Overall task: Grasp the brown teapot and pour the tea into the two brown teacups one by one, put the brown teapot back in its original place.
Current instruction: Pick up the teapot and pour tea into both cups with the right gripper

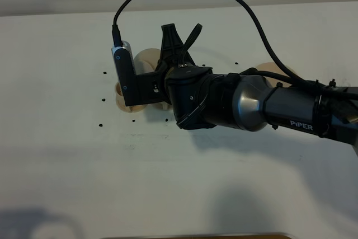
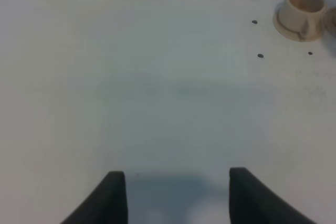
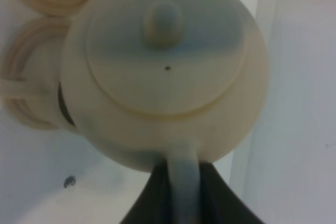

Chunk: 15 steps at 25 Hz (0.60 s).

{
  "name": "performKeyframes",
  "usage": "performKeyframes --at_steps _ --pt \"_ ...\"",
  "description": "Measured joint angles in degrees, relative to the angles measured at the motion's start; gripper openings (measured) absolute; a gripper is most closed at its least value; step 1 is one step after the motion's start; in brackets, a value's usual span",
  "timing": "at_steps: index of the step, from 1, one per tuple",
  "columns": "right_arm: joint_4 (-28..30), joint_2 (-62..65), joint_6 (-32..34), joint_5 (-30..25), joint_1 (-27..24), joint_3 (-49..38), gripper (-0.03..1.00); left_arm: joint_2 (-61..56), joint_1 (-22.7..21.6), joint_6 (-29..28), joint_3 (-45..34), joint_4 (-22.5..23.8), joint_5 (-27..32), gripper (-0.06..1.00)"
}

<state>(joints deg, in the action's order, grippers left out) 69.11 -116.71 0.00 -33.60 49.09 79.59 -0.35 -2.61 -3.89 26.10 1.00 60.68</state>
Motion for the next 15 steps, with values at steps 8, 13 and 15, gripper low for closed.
performKeyframes --at_steps 8,13,15 --pt "0.0 0.0 -0.71 0.28 0.0 0.49 0.08 0.0 0.0 0.0 0.0 0.0 0.05 0.5" --pt "0.0 0.0 -1.1 0.42 0.0 0.49 0.08 0.0 0.0 0.0 0.0 0.0 0.05 0.5" --pt "0.0 0.0 -1.29 0.42 0.0 0.49 0.08 0.0 0.0 0.0 0.0 0.0 0.05 0.5"
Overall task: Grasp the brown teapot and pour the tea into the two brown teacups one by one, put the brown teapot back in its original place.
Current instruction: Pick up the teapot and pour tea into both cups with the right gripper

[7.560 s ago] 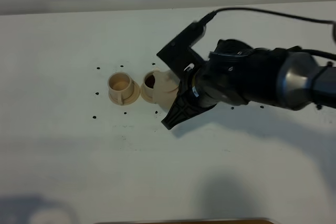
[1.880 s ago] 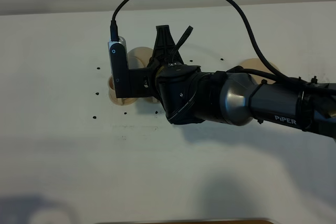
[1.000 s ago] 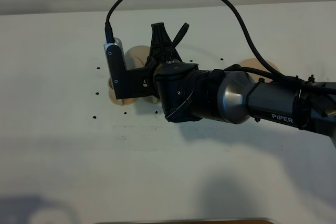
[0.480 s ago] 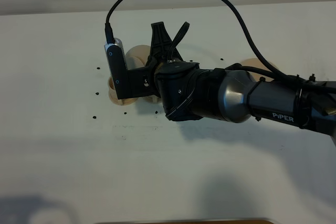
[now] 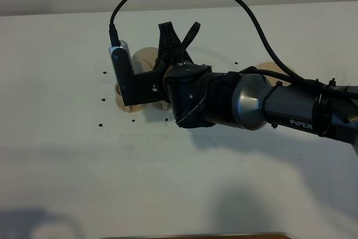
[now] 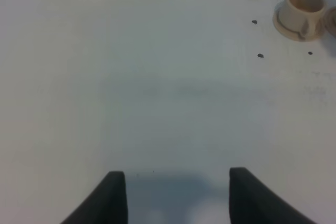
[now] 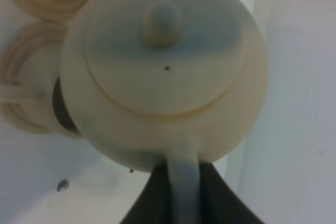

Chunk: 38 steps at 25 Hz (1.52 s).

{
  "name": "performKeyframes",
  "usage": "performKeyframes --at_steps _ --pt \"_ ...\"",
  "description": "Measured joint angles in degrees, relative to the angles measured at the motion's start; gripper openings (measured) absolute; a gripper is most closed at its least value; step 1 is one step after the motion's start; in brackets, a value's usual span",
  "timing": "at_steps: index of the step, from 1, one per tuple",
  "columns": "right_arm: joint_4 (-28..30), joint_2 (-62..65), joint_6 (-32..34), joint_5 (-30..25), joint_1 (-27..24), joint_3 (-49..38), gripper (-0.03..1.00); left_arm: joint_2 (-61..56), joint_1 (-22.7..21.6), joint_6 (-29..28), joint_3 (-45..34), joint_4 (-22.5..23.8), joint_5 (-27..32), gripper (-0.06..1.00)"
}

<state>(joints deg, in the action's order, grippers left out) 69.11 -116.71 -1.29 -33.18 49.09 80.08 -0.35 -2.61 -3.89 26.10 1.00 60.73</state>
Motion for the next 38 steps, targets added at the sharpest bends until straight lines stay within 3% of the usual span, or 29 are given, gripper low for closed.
performKeyframes --at_steps 38 --pt "0.0 0.0 -5.34 1.09 -0.44 0.61 0.08 0.0 0.0 0.0 0.0 0.0 0.0 0.5"
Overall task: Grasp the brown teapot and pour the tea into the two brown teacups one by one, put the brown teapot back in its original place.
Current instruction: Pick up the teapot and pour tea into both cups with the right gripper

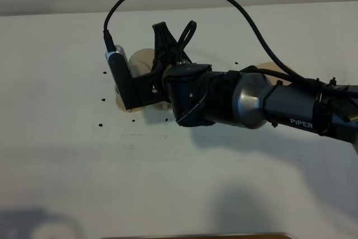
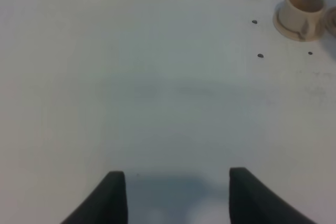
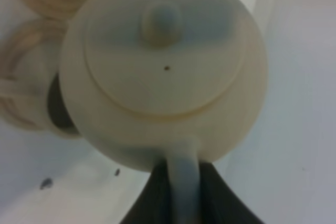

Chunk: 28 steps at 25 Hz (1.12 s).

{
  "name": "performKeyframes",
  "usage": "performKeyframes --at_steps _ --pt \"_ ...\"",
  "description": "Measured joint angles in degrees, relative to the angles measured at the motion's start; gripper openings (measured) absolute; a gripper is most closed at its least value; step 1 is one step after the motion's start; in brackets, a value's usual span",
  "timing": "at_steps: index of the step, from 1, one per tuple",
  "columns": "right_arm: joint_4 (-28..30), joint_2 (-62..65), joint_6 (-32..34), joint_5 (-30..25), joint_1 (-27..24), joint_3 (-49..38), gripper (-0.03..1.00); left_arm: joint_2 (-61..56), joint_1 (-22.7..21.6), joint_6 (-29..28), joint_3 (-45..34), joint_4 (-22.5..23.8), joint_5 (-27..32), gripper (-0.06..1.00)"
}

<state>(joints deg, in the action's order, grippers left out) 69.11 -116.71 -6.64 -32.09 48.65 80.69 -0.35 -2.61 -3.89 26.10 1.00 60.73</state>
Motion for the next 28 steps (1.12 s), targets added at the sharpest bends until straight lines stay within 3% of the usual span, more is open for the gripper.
performKeyframes --at_steps 28 --pt "0.0 0.0 -4.39 -0.06 -0.18 0.43 0.08 0.0 0.0 0.0 0.0 0.0 0.0 0.5"
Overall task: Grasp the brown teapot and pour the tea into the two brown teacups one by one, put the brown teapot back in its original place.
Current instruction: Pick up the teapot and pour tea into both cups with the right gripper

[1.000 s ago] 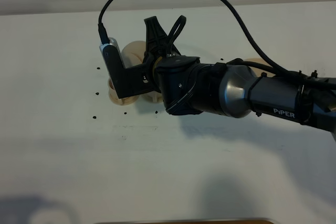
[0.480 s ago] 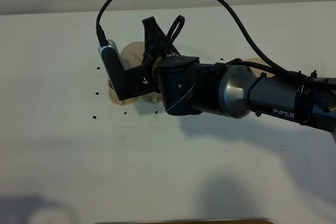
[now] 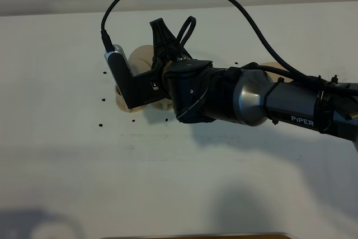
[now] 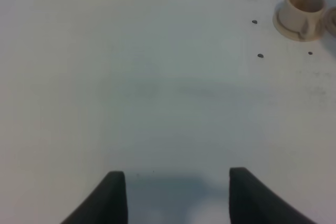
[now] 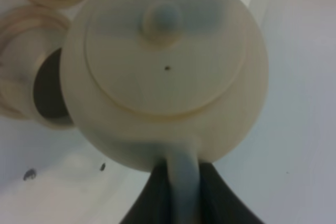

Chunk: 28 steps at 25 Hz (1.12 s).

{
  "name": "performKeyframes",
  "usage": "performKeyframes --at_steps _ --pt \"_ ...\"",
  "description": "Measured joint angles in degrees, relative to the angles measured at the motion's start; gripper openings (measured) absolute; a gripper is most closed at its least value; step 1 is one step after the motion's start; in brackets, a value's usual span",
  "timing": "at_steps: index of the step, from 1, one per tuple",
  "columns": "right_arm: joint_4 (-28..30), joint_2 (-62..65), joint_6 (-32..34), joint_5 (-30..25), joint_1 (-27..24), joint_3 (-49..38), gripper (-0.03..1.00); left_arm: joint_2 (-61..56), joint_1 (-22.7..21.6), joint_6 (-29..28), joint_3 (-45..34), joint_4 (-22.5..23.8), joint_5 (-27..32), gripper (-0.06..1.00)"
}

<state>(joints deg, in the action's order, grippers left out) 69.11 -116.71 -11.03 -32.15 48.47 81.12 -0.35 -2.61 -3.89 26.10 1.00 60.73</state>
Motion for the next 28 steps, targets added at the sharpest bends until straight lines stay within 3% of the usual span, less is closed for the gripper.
performKeyframes --at_steps 28 --pt "0.14 0.0 -1.95 0.0 -0.53 0.72 0.08 0.0 0.0 0.07 0.0 0.0 -0.05 0.5"
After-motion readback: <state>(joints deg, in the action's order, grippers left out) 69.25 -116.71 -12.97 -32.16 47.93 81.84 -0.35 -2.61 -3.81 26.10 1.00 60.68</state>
